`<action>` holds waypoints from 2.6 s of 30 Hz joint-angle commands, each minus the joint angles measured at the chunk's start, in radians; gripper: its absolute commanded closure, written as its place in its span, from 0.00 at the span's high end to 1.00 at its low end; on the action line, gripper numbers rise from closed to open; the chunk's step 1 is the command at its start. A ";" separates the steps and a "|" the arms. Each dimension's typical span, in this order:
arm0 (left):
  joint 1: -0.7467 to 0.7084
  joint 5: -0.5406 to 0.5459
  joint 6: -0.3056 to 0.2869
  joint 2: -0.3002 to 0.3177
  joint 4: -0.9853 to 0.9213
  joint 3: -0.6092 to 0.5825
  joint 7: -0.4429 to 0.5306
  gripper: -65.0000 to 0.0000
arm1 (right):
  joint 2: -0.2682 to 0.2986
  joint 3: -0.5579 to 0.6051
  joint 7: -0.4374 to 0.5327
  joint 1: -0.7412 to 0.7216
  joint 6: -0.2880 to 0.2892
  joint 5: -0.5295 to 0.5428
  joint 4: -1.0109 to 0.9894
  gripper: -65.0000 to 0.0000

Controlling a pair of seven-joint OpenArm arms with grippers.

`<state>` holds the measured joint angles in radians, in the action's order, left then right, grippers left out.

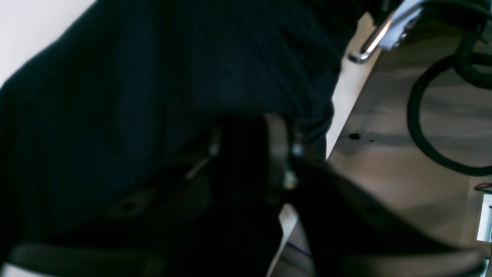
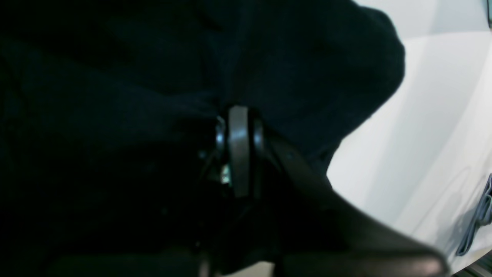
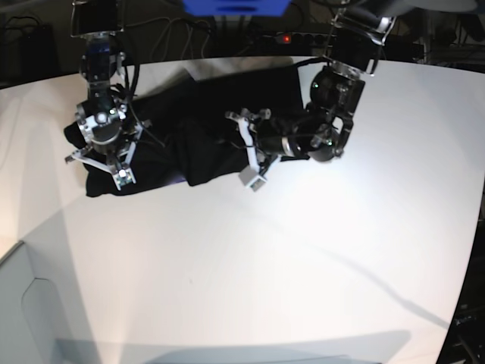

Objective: Fold the T-shirt properly
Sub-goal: 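Lay the folded end onto the strip and press it flat with the left gripper, then grasp the strip's other end with the right gripper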

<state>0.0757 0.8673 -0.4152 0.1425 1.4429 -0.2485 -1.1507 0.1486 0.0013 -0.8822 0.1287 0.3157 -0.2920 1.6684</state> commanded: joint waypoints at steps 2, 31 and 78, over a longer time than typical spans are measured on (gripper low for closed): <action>0.016 0.025 -0.009 -0.010 0.019 0.002 0.011 0.44 | 0.001 -0.001 -0.025 0.004 0.004 0.010 0.002 0.00; 0.002 -0.107 0.000 -0.039 0.019 -0.042 0.016 0.05 | 0.001 -0.001 -0.025 -0.004 0.004 0.010 0.002 0.00; 0.000 -0.319 -0.001 -0.051 0.180 -0.272 0.008 0.05 | 0.001 -0.001 -0.025 -0.002 0.004 0.010 0.002 0.00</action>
<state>0.0628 0.5316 -0.4145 0.0978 1.6051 -0.5209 -1.1511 0.1486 0.0013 -0.8852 0.1276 0.3153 -0.2916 1.6684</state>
